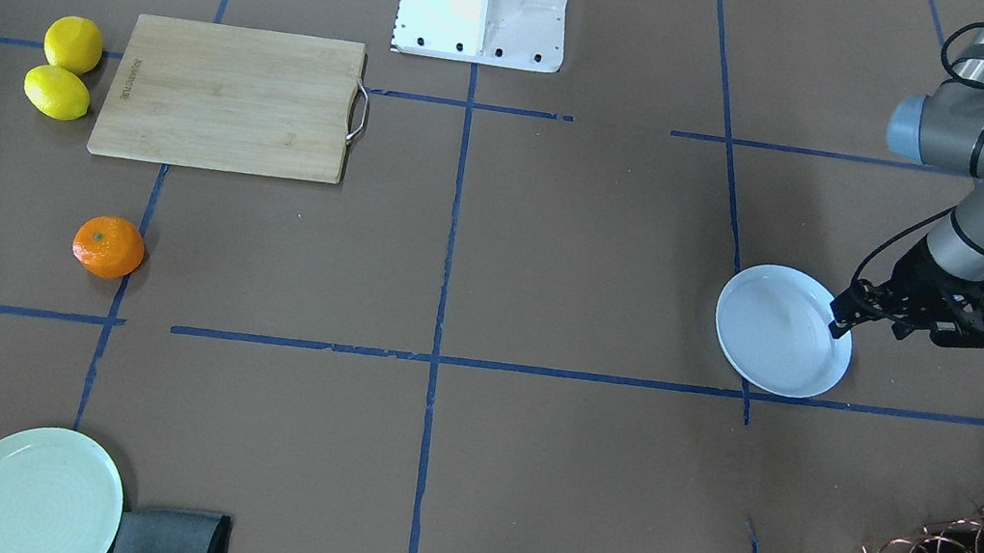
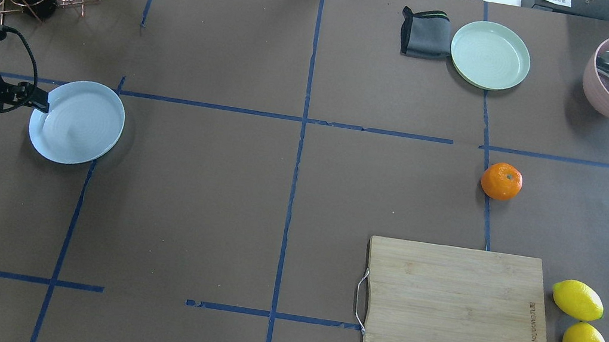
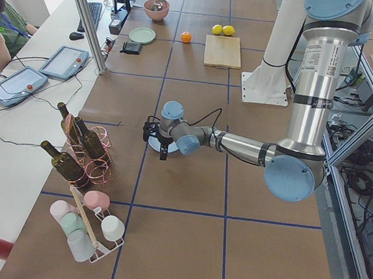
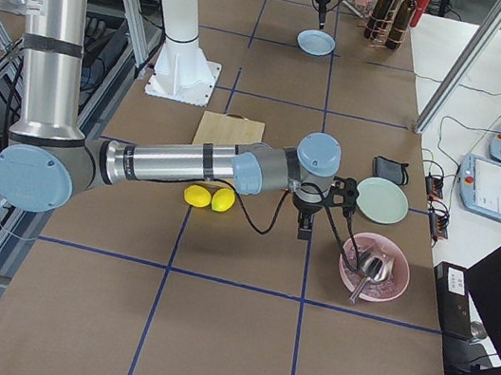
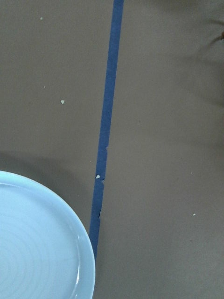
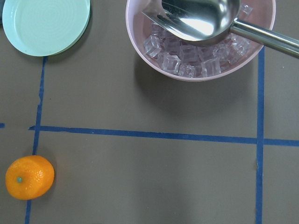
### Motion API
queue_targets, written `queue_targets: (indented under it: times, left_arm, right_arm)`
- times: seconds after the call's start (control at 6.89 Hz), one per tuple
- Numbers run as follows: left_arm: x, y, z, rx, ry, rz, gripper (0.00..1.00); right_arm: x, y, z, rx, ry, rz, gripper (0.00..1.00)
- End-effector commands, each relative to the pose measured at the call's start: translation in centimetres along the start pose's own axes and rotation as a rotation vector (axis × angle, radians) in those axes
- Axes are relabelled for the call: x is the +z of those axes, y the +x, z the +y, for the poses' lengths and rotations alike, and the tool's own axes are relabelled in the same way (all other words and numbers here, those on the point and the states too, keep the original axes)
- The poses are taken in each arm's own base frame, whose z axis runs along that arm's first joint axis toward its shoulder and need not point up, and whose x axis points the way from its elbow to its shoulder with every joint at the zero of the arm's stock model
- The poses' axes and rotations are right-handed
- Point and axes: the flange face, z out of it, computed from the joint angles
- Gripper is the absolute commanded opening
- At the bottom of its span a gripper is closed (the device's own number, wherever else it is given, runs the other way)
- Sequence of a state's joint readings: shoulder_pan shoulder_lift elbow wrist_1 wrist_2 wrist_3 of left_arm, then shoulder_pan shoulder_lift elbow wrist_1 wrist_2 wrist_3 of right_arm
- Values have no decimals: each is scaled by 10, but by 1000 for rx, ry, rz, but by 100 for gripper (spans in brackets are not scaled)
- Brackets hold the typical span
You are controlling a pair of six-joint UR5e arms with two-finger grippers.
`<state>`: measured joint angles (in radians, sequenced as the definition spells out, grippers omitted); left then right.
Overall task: Pick orange to plate
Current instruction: 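Reach the left gripper to the rim of the light blue plate and grip it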
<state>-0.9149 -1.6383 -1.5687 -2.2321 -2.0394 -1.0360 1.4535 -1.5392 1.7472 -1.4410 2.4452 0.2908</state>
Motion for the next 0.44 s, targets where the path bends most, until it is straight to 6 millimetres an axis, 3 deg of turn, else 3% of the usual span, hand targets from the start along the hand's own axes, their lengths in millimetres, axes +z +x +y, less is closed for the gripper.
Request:
queue_targets:
  times: [0.0, 0.29]
  left_arm:
    - [11, 0, 7, 2, -11, -5, 90]
    - [15, 4, 11, 9, -21, -5, 82]
  right_arm:
    - [0, -1, 0, 1, 0, 0, 100]
    - [0, -1, 0, 1, 0, 0, 100]
